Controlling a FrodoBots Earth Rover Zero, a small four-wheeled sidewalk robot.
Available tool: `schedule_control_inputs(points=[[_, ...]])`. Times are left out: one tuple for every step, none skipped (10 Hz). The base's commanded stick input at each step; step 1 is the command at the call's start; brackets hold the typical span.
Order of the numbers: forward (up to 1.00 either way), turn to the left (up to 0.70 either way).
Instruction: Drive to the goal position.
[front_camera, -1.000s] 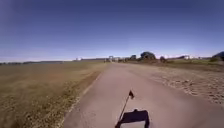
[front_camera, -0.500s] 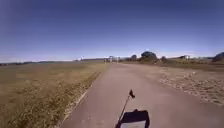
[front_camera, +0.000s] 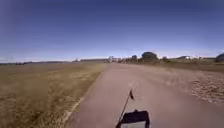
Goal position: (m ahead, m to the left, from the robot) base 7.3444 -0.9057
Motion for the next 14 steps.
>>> schedule_control_inputs(points=[[1.00, 0.00], [1.00, 0.00], [1.00, 0.00], [1.00, 0.00], [1.00, 0.00], [1.00, 0.00], [1.00, 0.00], [1.00, 0.00], [1.00, 0.00], [1.00, 0.00], [1.00, 0.00], [1.00, 0.00], [1.00, 0.00], [1.00, 0.00]])
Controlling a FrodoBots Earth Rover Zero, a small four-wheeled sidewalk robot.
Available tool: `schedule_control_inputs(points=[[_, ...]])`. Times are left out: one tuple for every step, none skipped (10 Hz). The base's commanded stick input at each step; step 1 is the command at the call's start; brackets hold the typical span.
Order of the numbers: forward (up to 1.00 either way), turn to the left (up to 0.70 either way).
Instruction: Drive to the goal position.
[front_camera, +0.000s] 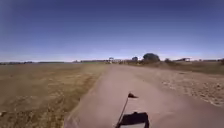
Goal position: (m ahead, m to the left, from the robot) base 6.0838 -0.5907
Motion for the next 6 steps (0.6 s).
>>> schedule_control_inputs(points=[[1.00, 0.00], [1.00, 0.00], [1.00, 0.00], [1.00, 0.00], [1.00, 0.00], [1.00, 0.00]])
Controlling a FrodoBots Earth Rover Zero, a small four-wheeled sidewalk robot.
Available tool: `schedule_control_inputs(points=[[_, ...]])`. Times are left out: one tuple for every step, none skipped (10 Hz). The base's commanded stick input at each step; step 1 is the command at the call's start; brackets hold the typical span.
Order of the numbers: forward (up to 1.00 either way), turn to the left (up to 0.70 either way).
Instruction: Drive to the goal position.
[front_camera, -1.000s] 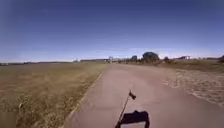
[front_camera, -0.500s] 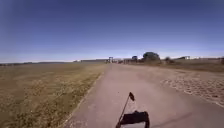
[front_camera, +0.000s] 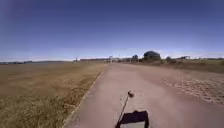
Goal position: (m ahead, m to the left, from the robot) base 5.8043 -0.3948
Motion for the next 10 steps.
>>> schedule_control_inputs(points=[[1.00, 0.00], [1.00, 0.00], [1.00, 0.00], [1.00, 0.00], [1.00, 0.00], [1.00, 0.00], [1.00, 0.00], [0.67, 0.00], [0.19, 0.00], [0.00, 0.00]])
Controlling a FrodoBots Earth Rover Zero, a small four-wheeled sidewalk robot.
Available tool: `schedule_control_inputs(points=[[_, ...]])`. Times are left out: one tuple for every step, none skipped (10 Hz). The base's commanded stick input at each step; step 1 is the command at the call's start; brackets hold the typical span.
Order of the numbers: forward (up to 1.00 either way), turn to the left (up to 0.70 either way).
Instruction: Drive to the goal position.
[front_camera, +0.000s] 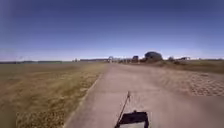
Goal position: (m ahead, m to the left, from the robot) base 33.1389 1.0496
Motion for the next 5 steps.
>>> schedule_control_inputs(points=[[0.00, 0.00], [0.00, 0.00], [0.00, 0.00], [0.00, 0.00], [0.00, 0.00]])
